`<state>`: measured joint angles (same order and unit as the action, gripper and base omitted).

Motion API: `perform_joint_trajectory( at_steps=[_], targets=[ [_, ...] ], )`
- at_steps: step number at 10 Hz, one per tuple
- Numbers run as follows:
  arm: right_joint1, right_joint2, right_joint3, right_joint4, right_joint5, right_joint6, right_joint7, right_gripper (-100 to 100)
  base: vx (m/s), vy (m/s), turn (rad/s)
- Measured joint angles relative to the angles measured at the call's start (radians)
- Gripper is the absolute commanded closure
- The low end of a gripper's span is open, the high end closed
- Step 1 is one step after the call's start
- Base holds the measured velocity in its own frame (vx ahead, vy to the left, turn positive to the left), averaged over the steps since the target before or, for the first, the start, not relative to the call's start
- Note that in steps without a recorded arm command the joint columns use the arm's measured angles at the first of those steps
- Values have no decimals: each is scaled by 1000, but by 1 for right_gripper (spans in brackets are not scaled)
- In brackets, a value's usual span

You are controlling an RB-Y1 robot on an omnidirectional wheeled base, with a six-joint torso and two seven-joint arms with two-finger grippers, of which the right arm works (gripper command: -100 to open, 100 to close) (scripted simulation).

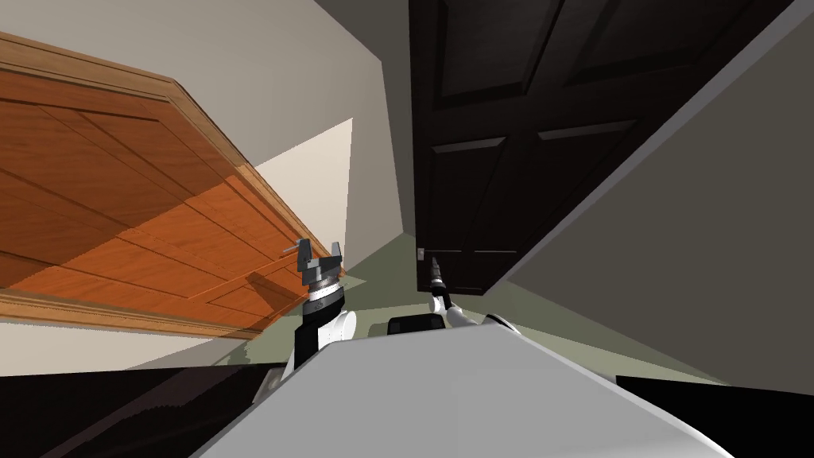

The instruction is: Push the door open

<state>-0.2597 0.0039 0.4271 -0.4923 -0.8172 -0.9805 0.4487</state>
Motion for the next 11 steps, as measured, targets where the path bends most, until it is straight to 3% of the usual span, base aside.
perform_joint_trajectory(
  at_steps=[3, 4, 5, 6, 8, 9, 11],
  targets=[
    [18, 22, 59, -42, -62, 4, 40, -100, -82, 131, -49],
    [0, 35, 67, -6, -69, -9, 33, -100, -19, 43, -2],
    [-3, 37, 68, 0, -69, -13, 30, -100, 68, -89, 5],
    [19, 19, 66, -47, -71, 2, 47, -100, 89, -122, 16],
    [0, 17, 67, -8, -70, -8, 34, -100, 88, -79, 7],
    [25, -5, 66, -52, -71, 1, 46, -100, 116, -67, 11],
    [-1, -5, 66, -6, -70, -12, 30, -100, 102, -6, 26]
  ],
)
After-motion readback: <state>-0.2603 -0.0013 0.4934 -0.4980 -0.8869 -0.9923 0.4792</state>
